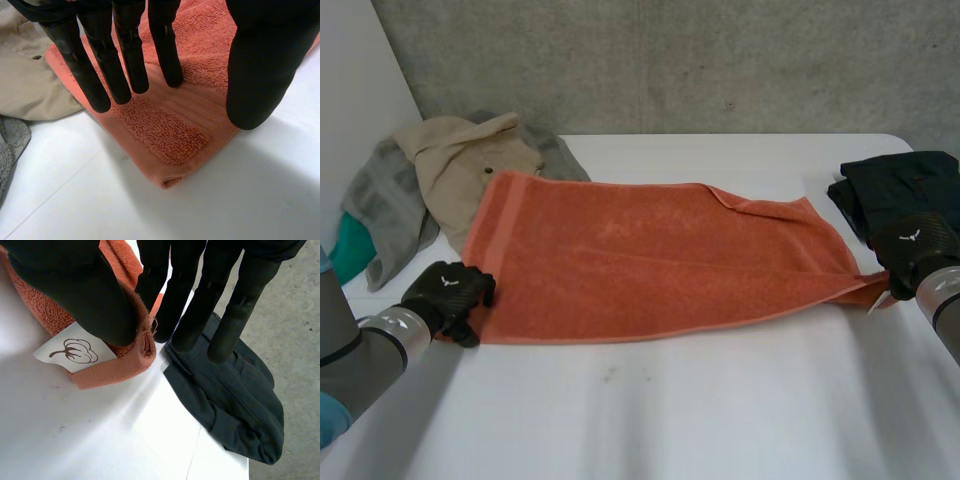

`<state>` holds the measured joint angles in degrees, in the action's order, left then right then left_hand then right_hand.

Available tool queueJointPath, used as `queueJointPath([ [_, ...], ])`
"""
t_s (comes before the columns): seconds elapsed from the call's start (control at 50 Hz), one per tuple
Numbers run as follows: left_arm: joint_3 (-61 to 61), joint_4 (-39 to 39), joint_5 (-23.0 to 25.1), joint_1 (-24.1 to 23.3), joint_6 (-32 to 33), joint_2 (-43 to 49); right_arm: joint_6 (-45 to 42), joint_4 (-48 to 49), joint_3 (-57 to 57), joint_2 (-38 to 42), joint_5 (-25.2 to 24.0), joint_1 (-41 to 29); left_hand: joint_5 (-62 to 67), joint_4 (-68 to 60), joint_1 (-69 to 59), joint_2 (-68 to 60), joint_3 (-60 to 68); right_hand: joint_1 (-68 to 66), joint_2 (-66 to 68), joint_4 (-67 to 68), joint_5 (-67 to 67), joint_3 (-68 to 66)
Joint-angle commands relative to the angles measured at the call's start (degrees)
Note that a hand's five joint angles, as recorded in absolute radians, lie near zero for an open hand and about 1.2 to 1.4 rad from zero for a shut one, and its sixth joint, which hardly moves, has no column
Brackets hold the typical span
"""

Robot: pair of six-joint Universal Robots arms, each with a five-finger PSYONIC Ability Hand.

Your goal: Fold the laundry.

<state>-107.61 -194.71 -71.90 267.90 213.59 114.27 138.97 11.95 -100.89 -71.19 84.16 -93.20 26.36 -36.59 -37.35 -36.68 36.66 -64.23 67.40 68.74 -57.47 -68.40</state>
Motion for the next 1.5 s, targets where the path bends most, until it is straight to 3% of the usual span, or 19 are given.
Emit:
queueJointPath([
  [0.02,-0.1,-1.2,0.0,0.1,0.0,0.0,0.0,0.1,-0.5,0.0,0.0,-0.1,1.9,-1.7,-1.0,-1.6,1.6,-15.8,12.6,11.3,-12.5,-11.6],
  [0.2,-0.3,-1.9,0.0,-0.4,0.0,0.1,0.0,0.1,-0.9,0.1,0.0,-0.2,2.8,-2.5,-1.8,-2.5,2.5,-15.8,12.6,11.3,-12.5,-11.6],
  [0.44,1.9,-11.0,0.1,-0.8,0.0,1.0,0.0,0.2,-1.4,0.2,-0.1,-0.2,11.0,-10.8,-10.0,-10.7,10.7,-15.8,12.6,11.3,-12.5,-11.6],
  [0.6,4.9,-10.9,0.0,-0.9,0.0,4.9,0.0,0.1,-1.5,0.2,0.0,-0.1,22.0,-21.7,-21.0,-21.6,21.7,-15.8,12.6,11.3,-12.5,-11.6],
  [0.66,3.7,-9.1,-0.2,-0.9,-0.4,3.3,0.0,0.1,-1.7,0.2,-0.1,0.1,16.3,-16.0,-15.3,-16.0,16.0,-15.8,12.6,11.3,-12.5,-11.6],
  [0.72,1.6,-1.4,0.4,-0.6,-0.7,-2.6,0.0,0.1,-1.7,0.2,-0.1,0.1,-4.2,4.4,5.2,4.5,-4.5,-15.8,12.6,11.3,-12.5,-11.6],
  [0.78,-0.1,3.9,3.2,-0.5,-0.7,-5.6,0.0,0.1,-1.7,0.1,-0.2,0.1,-15.9,16.1,16.8,16.2,-16.2,-15.8,12.6,11.3,-12.5,-11.6],
  [0.9,-2.3,5.4,8.0,1.0,0.0,-5.5,-0.1,0.2,-1.6,0.2,-0.2,-0.3,-13.4,13.6,14.4,13.7,-13.7,-15.8,12.6,11.3,-12.5,-11.6],
  [1.5,5.3,-5.2,6.9,2.9,0.2,5.7,-0.3,0.9,-2.1,1.4,0.0,-0.1,-0.2,0.5,1.2,0.6,-0.5,-15.8,12.6,11.3,-12.5,-11.6],
])
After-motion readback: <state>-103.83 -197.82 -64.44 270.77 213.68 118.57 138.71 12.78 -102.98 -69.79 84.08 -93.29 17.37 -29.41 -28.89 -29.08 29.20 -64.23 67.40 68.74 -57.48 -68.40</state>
